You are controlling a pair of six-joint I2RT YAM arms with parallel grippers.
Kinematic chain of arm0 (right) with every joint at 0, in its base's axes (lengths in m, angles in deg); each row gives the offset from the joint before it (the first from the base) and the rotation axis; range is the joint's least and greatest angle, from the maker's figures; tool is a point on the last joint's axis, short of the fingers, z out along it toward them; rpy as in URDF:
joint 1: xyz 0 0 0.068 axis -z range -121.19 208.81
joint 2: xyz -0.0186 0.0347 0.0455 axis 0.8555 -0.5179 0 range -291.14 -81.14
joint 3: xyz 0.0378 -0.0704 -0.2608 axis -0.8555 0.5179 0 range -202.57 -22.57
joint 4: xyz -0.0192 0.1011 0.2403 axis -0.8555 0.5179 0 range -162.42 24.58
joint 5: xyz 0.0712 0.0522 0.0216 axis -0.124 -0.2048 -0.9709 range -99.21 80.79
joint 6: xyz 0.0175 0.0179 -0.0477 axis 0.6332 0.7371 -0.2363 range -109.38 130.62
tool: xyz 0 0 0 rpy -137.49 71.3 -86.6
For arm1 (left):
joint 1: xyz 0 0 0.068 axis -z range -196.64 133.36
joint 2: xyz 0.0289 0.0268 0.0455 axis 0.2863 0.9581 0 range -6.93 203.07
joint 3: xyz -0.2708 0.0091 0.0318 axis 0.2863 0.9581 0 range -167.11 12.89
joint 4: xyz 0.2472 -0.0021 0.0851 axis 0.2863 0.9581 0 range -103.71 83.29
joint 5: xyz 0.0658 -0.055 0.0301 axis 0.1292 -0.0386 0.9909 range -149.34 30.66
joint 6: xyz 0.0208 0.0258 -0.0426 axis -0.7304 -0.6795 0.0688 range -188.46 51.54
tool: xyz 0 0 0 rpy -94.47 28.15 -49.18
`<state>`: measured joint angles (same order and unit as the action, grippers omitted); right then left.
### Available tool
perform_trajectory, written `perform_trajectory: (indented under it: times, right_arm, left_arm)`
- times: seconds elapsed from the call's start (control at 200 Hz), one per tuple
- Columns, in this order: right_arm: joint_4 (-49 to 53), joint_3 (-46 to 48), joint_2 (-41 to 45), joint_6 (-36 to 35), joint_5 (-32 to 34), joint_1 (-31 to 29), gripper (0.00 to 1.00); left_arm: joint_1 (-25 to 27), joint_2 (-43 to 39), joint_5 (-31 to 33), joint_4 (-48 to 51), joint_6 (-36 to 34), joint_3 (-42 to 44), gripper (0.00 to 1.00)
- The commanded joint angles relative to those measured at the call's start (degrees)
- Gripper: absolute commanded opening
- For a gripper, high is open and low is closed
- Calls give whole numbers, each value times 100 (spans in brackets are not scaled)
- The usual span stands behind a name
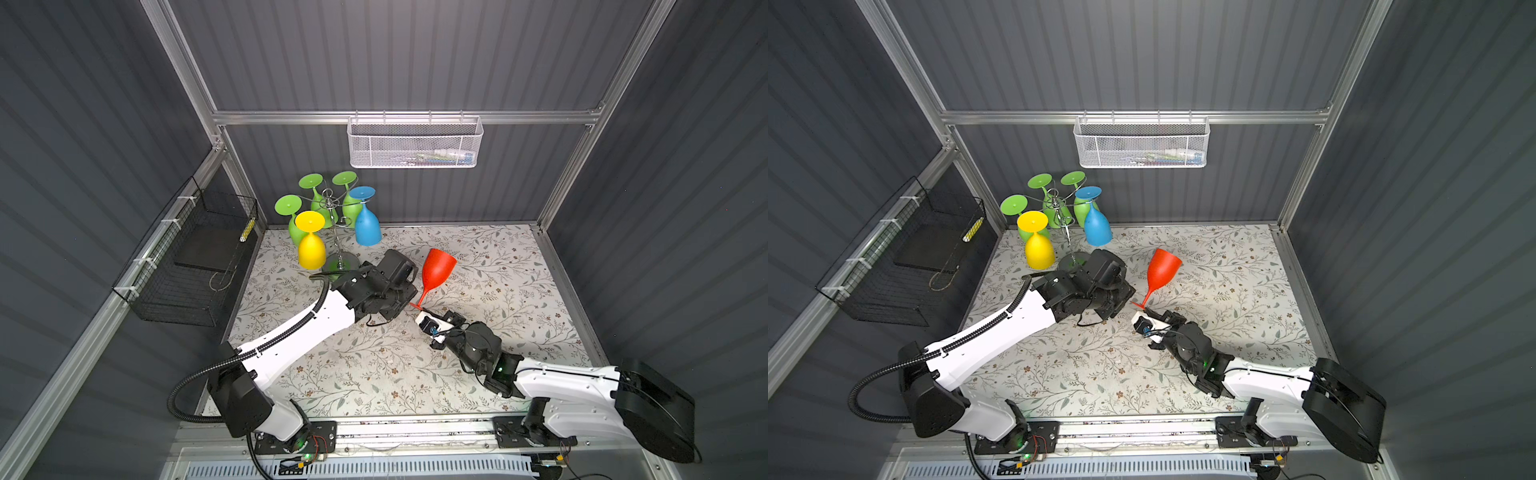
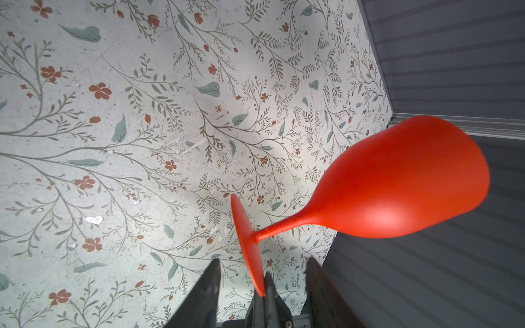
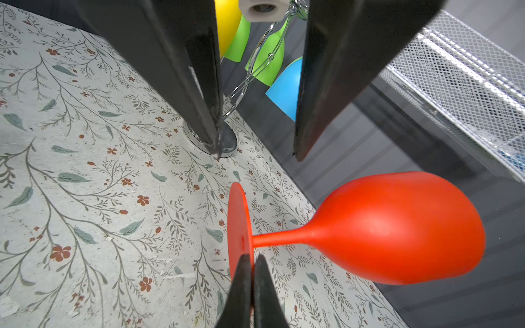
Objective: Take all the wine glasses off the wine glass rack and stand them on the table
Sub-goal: 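Bring the left gripper to the red glass foot and close it beside the right gripper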
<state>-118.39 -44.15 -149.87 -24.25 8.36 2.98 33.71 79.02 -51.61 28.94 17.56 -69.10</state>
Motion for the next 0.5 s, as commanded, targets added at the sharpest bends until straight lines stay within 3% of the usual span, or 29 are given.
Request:
perform_trajectory:
  times: [0.0,0.495]
  right_arm:
    - [-323,-156,-10,-97,118,-33,0]
    - [-449,-167,-25,-99,117,-96,0]
  left_arm:
    - [48,99,27,-16,135,43,47]
    - [124,259,32,-284,460,360,37]
